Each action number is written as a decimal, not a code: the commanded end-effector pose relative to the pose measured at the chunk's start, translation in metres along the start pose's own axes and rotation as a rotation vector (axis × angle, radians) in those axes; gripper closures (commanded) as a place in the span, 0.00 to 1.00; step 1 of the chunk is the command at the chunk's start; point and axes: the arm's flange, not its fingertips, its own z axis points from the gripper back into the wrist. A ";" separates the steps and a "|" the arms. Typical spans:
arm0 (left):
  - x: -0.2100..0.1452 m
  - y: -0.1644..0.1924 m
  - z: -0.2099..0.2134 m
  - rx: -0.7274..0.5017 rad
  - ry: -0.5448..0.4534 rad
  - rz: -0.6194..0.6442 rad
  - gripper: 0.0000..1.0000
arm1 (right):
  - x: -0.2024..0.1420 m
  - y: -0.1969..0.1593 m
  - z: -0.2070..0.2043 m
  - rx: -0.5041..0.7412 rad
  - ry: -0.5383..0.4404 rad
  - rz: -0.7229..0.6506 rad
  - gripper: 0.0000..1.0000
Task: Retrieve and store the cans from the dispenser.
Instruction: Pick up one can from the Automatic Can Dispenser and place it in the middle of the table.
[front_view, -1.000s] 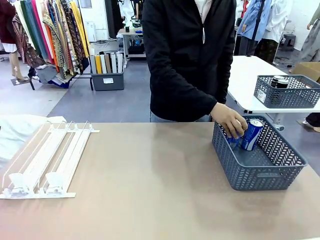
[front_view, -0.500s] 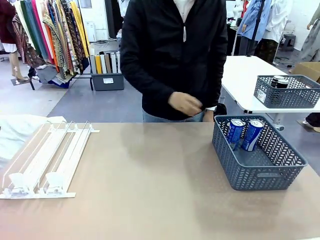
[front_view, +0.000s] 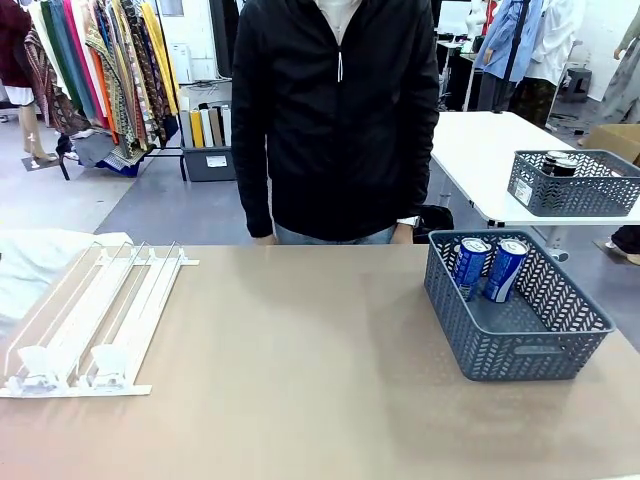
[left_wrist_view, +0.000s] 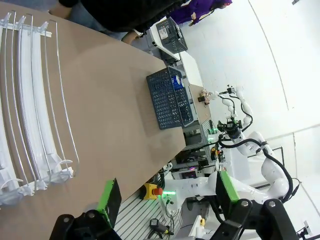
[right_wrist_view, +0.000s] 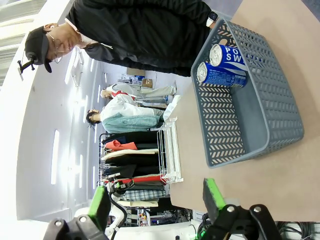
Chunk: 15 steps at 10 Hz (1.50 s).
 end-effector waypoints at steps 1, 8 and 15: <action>0.000 -0.001 -0.001 -0.019 -0.012 -0.006 0.00 | -0.003 0.000 0.003 -0.008 0.016 0.013 0.00; 0.000 -0.001 -0.001 -0.019 -0.012 -0.006 0.00 | -0.003 0.000 0.003 -0.008 0.016 0.013 0.00; 0.000 -0.001 -0.001 -0.019 -0.012 -0.006 0.00 | -0.003 0.000 0.003 -0.008 0.016 0.013 0.00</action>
